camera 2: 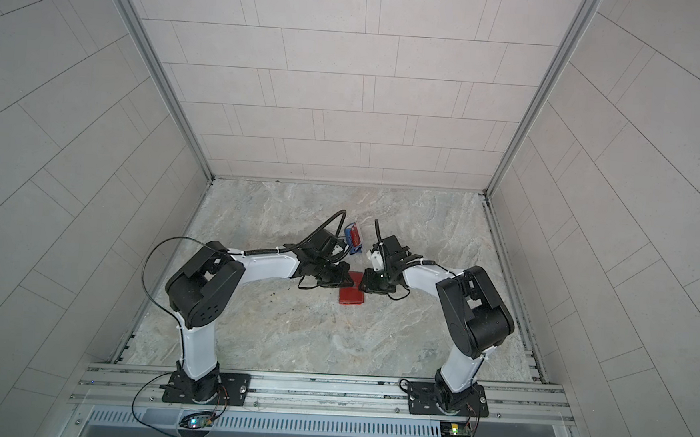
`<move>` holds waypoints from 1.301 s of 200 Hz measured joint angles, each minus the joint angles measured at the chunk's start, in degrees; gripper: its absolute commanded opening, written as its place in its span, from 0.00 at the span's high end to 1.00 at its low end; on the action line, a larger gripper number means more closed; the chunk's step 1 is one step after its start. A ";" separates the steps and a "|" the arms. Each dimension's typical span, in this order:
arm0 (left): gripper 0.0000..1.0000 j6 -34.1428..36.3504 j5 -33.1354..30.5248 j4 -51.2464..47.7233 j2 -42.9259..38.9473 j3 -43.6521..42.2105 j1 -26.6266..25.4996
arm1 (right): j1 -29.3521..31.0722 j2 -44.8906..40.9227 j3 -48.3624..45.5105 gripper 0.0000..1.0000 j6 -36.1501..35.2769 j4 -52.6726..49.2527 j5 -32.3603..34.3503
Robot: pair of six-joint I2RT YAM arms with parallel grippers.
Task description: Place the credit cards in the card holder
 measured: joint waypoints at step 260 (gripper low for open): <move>1.00 0.50 0.44 -1.14 1.16 0.74 0.00 | 0.00 -1.79 0.66 0.66 -0.22 -2.03 0.35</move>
